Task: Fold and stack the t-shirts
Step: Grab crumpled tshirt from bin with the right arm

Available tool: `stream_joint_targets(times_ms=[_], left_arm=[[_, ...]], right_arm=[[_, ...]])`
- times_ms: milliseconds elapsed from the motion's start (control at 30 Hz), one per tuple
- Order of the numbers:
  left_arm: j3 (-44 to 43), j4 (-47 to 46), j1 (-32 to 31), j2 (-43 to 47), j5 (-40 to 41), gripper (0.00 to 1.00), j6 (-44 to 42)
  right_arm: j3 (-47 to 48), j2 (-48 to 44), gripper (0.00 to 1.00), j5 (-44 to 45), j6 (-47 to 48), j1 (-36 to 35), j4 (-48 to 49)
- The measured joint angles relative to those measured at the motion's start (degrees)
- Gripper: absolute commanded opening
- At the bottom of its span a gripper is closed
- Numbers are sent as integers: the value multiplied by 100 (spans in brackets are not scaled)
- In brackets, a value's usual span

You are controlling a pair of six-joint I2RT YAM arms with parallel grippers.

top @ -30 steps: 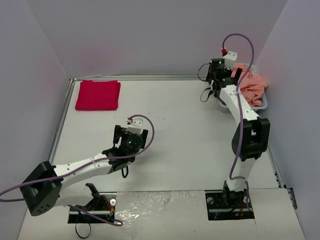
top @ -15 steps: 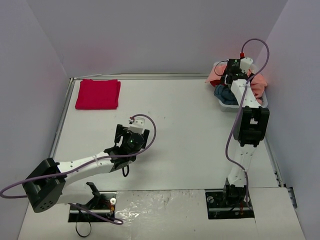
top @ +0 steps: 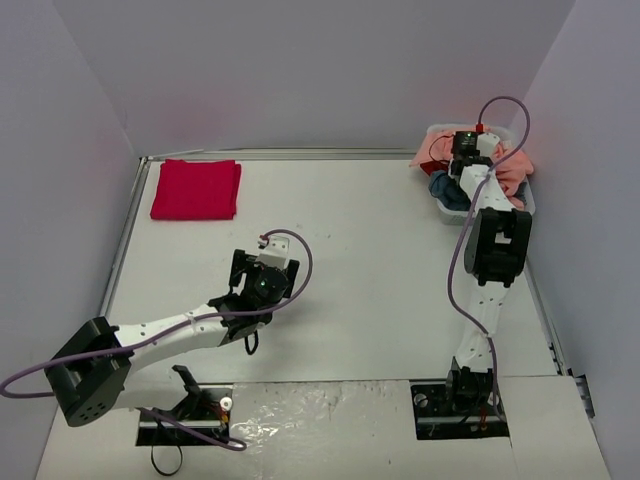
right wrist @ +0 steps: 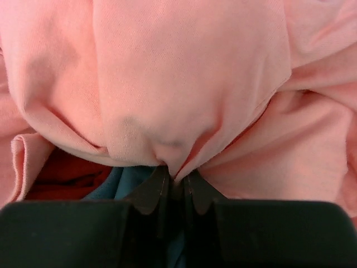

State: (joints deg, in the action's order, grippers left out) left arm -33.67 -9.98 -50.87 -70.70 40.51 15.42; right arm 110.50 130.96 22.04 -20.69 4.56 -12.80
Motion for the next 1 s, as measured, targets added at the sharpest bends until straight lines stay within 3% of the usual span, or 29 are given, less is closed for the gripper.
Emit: stream_joint_targets(times_ms=[867, 933, 967, 1000], left_arm=[[0, -9, 0, 0, -2, 94, 0], [2, -9, 0, 0, -2, 94, 0], [0, -9, 0, 0, -2, 94, 0], [0, -9, 0, 0, -2, 94, 0]], right_arm=[[57, -629, 0, -238, 133, -219, -76], [57, -708, 11, -240, 144, -280, -76], [57, -737, 22, -245, 149, -286, -74], [57, -756, 25, -251, 142, -293, -74]])
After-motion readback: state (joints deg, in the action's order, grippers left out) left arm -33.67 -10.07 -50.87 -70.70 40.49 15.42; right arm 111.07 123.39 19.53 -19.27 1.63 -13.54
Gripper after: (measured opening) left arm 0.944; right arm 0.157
